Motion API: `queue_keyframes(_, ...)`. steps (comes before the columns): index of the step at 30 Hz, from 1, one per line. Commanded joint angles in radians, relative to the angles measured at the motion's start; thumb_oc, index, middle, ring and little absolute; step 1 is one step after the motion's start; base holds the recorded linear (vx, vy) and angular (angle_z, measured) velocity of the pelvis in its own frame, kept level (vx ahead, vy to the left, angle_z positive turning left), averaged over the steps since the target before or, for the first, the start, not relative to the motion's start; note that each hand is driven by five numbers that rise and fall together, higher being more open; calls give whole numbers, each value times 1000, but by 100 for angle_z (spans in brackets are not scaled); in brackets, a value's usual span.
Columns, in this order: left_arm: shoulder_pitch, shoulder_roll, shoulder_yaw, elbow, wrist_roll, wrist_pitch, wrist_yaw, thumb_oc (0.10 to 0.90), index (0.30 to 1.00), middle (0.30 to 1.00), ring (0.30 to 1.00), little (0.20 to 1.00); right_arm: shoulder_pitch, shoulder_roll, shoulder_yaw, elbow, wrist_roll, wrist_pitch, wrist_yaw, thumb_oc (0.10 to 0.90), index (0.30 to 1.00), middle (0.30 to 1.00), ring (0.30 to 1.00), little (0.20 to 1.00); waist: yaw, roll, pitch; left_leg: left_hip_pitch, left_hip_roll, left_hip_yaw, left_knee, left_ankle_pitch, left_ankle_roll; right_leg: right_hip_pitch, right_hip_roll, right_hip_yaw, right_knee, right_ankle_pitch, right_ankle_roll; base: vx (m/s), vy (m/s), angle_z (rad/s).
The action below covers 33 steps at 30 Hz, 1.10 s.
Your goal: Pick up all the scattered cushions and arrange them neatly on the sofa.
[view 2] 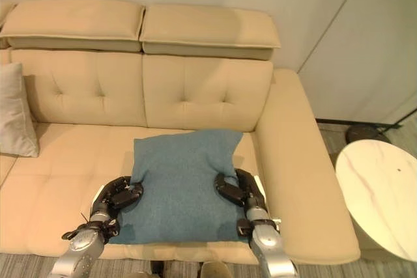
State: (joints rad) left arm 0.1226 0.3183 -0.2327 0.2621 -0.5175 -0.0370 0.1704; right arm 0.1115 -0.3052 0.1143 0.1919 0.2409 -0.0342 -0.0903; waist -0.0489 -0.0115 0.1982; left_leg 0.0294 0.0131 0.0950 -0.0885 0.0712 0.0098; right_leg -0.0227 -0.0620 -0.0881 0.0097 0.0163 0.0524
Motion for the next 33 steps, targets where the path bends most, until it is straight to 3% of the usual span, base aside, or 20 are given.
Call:
queue_keyframes(1,-94,-34,-40,-217,65,-131,-93,400,300,300,300,300,-102,19,5,-163,0,-129,49,400,300,300,300,300,-2,-27,-94,10,-10,-13,62,-145,-9,-8,-37,11,19,-30,72,151,-58,6)
queue_keyframes(6,-132,-10,-24,-259,132,-153,-54,400,300,300,300,300,-134,-8,-7,-186,-57,-151,3,400,300,300,300,300,-11,-10,-96,21,1,-22,14,-125,-26,10,-30,-10,-33,-25,69,75,-48,14)
queue_keyframes(10,-240,-1,-36,-260,164,-179,6,400,300,300,300,300,-243,-15,15,-171,-95,-178,-69,400,300,300,300,300,-13,5,-78,-23,12,-26,2,-107,-34,-26,-26,-19,-54,-14,68,-62,-27,8)
queue_keyframes(12,-325,-3,-54,-245,169,-197,49,400,300,300,300,300,-326,-15,37,-149,-110,-192,-116,400,300,300,300,300,-12,10,-59,-69,15,-32,2,-93,-37,-69,-25,-16,-55,-7,66,-189,-16,1)
queue_keyframes(13,-449,-4,-80,-208,181,-221,105,400,300,300,300,300,-439,-15,66,-106,-142,-204,-183,400,300,300,300,300,-11,15,-37,-129,16,-39,2,-73,-39,-132,-22,-12,-47,2,63,-190,-15,2)
queue_keyframes(14,-453,-4,-80,-206,181,-222,106,400,300,300,300,300,-444,-16,66,-104,-143,-205,-184,400,300,300,300,300,-11,16,-38,-134,15,-39,2,-72,-39,-137,-22,-12,-45,2,63,-225,-13,5)
queue_keyframes(20,-886,44,-137,-54,268,-291,309,400,300,300,300,300,-844,-71,122,61,-276,-224,-417,400,300,300,300,300,4,35,-37,-338,9,-74,1,-12,-60,-335,-24,-16,-6,21,59,-120,-22,7)
queue_keyframes(25,-1103,58,-159,28,315,-314,416,400,300,300,300,300,-1046,-114,143,132,-375,-214,-563,400,300,300,300,300,14,47,-26,-404,5,-94,1,7,-71,-409,-26,-14,21,18,58,-23,-11,9)
queue_keyframes(33,-1327,85,-195,186,361,-292,488,400,300,300,300,300,-1267,-178,199,245,-442,-172,-653,400,300,300,300,300,19,55,-14,-461,3,-107,1,22,-82,-475,-28,-13,42,23,61,-5,-12,8)
